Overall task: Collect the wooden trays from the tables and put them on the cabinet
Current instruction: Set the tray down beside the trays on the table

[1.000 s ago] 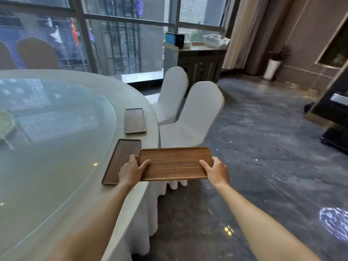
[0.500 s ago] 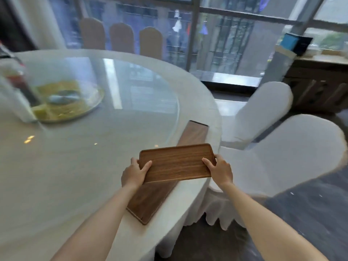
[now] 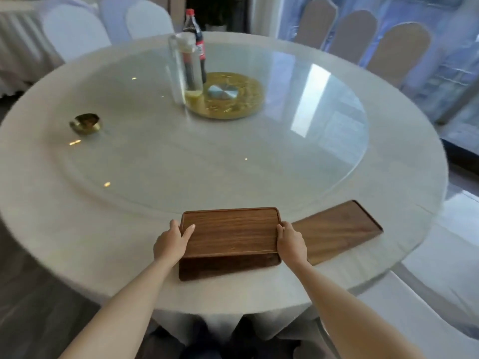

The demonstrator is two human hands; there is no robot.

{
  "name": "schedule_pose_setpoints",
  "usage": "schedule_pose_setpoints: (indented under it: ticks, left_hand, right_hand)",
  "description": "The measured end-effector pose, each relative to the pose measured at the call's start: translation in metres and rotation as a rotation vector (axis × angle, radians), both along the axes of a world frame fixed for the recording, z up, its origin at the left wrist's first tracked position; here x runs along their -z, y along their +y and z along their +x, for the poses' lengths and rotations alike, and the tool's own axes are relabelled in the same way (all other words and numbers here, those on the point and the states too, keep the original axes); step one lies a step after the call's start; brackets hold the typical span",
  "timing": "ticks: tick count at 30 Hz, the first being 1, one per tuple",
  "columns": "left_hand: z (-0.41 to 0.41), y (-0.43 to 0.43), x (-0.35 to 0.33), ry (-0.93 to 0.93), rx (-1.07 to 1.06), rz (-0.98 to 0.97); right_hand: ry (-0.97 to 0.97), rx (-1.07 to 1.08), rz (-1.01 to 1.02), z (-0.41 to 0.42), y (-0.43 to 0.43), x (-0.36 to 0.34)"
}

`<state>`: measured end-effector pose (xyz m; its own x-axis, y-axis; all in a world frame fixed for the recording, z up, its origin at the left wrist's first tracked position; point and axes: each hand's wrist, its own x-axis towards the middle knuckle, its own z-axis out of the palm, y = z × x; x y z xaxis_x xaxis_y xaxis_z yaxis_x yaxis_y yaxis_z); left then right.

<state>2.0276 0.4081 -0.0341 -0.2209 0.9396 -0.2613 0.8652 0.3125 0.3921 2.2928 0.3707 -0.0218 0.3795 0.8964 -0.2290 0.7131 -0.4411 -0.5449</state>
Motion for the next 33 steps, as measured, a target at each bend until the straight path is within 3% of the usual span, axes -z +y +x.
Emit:
schedule_pose_setpoints:
  ticks: [6, 20, 30, 33]
  left_hand:
    - [0.000, -0.033, 0.013, 0.114, -0.034, -0.065]
    - [0.005, -0.043, 0.027, 0.155, 0.050, -0.093]
    - [-0.003, -0.036, 0.026, 0.118, 0.054, -0.113]
    - [-0.003, -0.024, 0.015, 0.049, -0.074, -0.041]
  right_hand:
    - [-0.115, -0.164, -0.071, 0.003, -0.002, 0.022]
    - [-0.415, -0.381, -0.119, 0.008, 0.002, 0.030]
    - [-0.292, -0.330, -0.204, 0.011, 0.004, 0.030]
    - [-0.259, -0.288, -0.198, 0.016, 0.005, 0.025]
